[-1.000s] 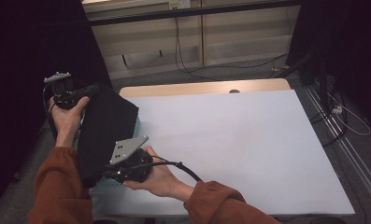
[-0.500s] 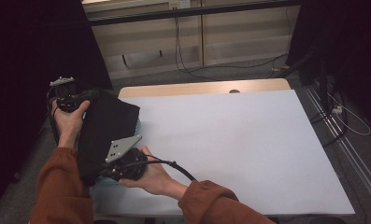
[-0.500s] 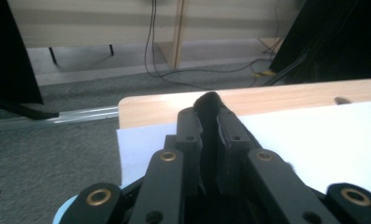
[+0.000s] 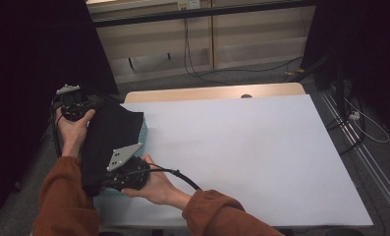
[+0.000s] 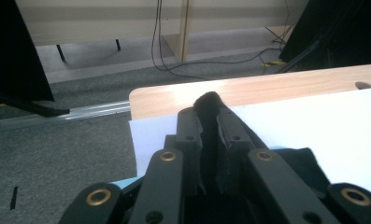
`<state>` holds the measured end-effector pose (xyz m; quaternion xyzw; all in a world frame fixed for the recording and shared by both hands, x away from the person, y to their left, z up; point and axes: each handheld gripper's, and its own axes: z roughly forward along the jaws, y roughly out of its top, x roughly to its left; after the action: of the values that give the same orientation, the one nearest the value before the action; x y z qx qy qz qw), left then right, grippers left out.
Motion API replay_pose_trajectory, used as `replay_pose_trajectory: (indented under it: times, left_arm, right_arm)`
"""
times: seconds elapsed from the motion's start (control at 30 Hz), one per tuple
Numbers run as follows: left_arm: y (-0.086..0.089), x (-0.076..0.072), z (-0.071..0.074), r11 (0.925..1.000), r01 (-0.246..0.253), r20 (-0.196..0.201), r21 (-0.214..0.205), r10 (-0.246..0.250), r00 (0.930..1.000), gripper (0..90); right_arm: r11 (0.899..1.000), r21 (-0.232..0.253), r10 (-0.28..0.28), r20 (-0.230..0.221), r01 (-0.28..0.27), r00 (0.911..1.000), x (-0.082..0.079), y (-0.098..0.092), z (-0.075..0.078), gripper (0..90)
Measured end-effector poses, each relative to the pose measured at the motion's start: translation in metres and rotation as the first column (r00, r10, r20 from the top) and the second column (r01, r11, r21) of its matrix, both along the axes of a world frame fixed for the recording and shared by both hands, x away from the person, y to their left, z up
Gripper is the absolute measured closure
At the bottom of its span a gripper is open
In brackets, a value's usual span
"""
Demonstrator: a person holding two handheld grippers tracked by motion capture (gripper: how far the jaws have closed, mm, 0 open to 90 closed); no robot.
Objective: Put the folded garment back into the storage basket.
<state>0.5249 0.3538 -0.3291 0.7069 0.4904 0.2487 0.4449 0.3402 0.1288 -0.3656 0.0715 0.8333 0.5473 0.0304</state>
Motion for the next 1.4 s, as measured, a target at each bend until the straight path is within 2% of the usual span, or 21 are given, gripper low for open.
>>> replay_pose_trajectory:
  times: [0.13, 0.43, 0.8, 0.97, 1.03, 1.1, 1.4]
  left_arm:
    - [0.000, 0.001, -0.004, 1.0000, 0.009, 0.004, -0.004, -0.009, 1.0000, 81.4]
    - [0.001, 0.004, -0.011, 0.9995, -0.013, -0.009, 0.028, 0.013, 0.9999, 81.3]
    - [0.003, 0.005, -0.016, 0.9995, -0.020, -0.015, 0.024, 0.021, 0.9997, 81.2]
    - [0.005, 0.004, -0.020, 0.9990, -0.032, -0.038, 0.032, 0.033, 0.9988, 81.2]
    - [0.006, 0.003, -0.021, 0.9976, -0.041, -0.042, 0.056, 0.044, 0.9982, 81.2]
    - [0.007, 0.004, -0.024, 0.9972, -0.049, -0.054, 0.056, 0.052, 0.9972, 81.2]
    - [0.007, 0.008, -0.031, 0.9957, -0.050, -0.086, 0.078, 0.056, 0.9947, 80.9]
  right_arm:
    - [1.000, -0.009, -0.004, -0.010, 0.004, 0.9999, 0.003, 0.003, -0.005, 82.1]
    - [1.000, -0.024, -0.007, -0.022, 0.006, 0.9997, 0.008, 0.010, -0.014, 82.1]
    - [0.999, -0.036, -0.011, -0.033, 0.010, 0.9994, 0.013, 0.018, -0.022, 82.1]
    - [0.999, -0.041, -0.014, -0.050, 0.012, 0.9987, 0.017, 0.020, -0.027, 82.1]
    - [0.999, -0.045, -0.008, -0.051, 0.006, 0.9987, 0.017, 0.021, -0.027, 82.0]
    - [0.999, -0.046, -0.008, -0.052, 0.005, 0.9986, 0.018, 0.021, -0.028, 82.0]
    - [0.998, -0.065, -0.008, -0.069, 0.004, 0.9976, 0.022, 0.021, -0.032, 81.9]
